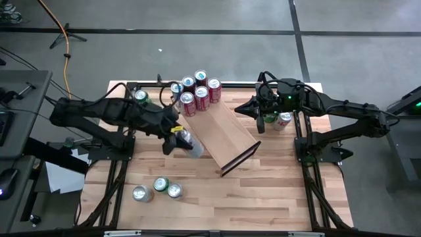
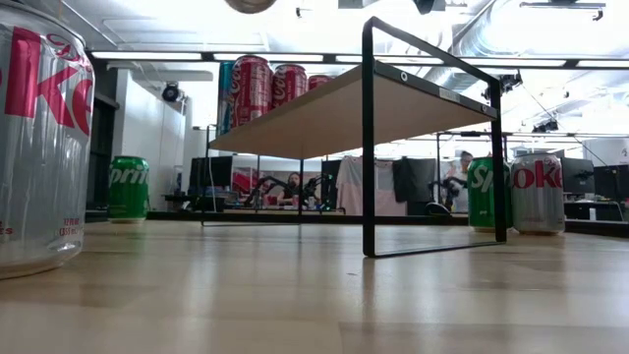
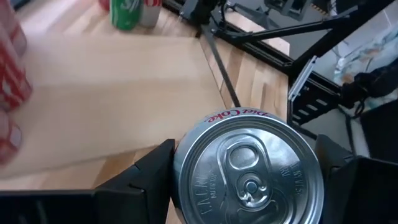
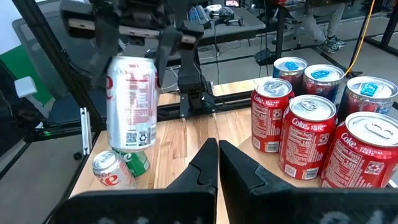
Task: Place canned beverage on shelf
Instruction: Put the top left silver soda can on the shelf
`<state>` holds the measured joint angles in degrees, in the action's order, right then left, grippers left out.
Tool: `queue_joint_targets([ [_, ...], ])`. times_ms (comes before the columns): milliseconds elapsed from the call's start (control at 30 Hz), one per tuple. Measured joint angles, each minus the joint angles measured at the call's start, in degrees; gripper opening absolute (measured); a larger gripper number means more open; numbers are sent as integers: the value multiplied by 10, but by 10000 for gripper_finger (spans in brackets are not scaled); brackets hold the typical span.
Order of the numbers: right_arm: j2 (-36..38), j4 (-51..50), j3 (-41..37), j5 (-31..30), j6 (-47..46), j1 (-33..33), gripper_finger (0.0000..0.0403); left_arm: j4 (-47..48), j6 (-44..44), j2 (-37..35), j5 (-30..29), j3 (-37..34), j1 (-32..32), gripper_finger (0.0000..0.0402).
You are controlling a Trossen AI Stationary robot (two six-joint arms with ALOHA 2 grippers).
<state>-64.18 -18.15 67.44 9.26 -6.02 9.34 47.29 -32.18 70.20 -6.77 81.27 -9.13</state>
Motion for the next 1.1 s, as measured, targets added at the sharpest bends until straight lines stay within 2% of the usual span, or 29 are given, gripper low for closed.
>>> queue_joint_targets([
  [167, 0, 0, 0, 0, -1, 0, 0, 9, 47, 26, -7, 50, 0, 194],
  [367, 0, 0, 0, 1, -10, 0, 0, 19, 98, 40, -27, 74, 0, 195],
  [667, 0, 0, 0, 2, -10, 0, 0, 44, 155, 51, -64, 75, 12, 196],
  [1100, 0, 3, 0, 1, -10, 0, 0, 55, 209, 135, -74, 75, 74, 196],
])
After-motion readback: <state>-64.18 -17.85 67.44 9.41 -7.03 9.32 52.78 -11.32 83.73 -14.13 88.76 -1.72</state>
